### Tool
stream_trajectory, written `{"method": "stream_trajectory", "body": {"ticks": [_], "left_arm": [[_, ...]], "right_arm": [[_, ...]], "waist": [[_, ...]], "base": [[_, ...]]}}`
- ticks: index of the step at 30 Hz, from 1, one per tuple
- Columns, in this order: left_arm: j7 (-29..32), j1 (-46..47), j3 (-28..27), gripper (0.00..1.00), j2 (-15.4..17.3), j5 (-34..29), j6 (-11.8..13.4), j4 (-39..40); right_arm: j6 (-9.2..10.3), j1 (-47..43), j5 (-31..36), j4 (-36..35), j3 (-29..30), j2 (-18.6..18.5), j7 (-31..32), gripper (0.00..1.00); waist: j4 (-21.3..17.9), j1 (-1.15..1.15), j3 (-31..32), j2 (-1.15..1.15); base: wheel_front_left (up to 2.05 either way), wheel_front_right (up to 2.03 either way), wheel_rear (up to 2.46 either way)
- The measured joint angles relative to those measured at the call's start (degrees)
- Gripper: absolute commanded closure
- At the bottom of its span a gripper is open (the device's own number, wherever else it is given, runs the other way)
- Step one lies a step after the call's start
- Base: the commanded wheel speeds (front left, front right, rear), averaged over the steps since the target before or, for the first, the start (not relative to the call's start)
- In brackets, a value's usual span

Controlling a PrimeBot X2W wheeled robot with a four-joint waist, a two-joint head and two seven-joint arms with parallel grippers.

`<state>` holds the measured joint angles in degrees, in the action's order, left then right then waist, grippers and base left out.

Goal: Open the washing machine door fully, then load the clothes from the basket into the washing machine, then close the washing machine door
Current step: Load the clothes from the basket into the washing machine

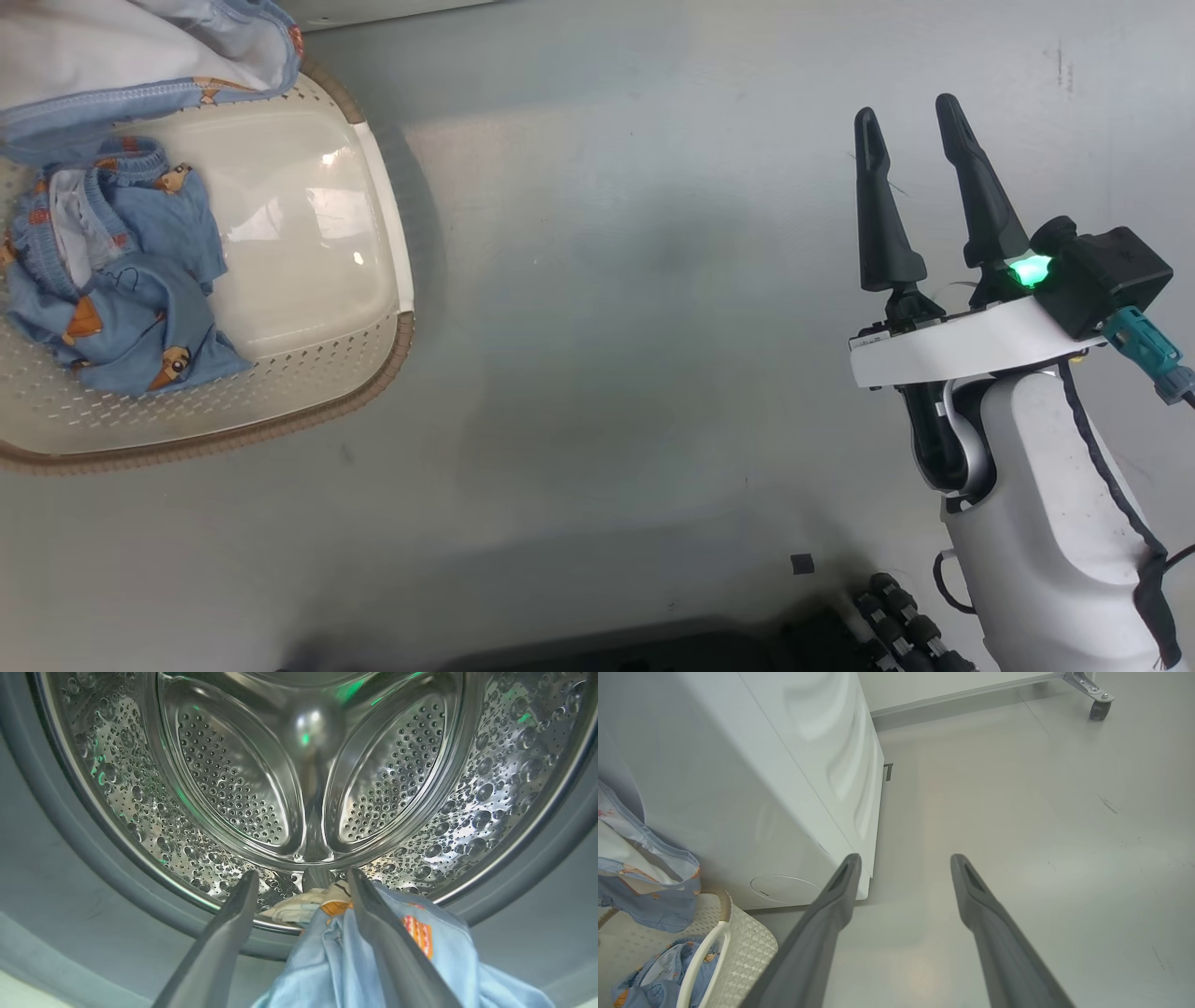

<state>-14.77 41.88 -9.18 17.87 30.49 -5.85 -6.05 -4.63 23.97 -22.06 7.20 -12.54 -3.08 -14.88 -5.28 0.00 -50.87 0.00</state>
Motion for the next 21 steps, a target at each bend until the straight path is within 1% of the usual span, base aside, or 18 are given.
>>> {"method": "stream_trajectory", "body": {"ticks": [10, 15, 21], "left_arm": [[0.0, -9.94, -0.88, 0.0, -5.47, -2.68, -0.05, 6.24], [0.0, -14.3, -2.21, 0.0, -6.97, -3.71, -0.1, 7.55], [0.0, -18.98, -2.59, 0.0, -9.8, -4.86, -0.36, 8.65]], "right_arm": [[-0.3, -0.12, 0.11, 0.12, 0.42, -0.08, 0.0, 0.0], [-0.35, -0.18, 0.48, 0.21, 0.57, -0.08, 0.0, 0.0], [-0.43, -0.36, 0.78, 0.32, 0.8, -0.1, 0.0, 0.0]], "waist": [[0.42, 0.0, 0.53, 0.0], [0.57, 0.0, 0.64, 0.0], [0.82, 0.0, 0.73, 0.0]], "base": [[0.0, 0.0, 0.0], [0.0, 0.0, 0.0], [0.0, 0.0, 0.0]]}}
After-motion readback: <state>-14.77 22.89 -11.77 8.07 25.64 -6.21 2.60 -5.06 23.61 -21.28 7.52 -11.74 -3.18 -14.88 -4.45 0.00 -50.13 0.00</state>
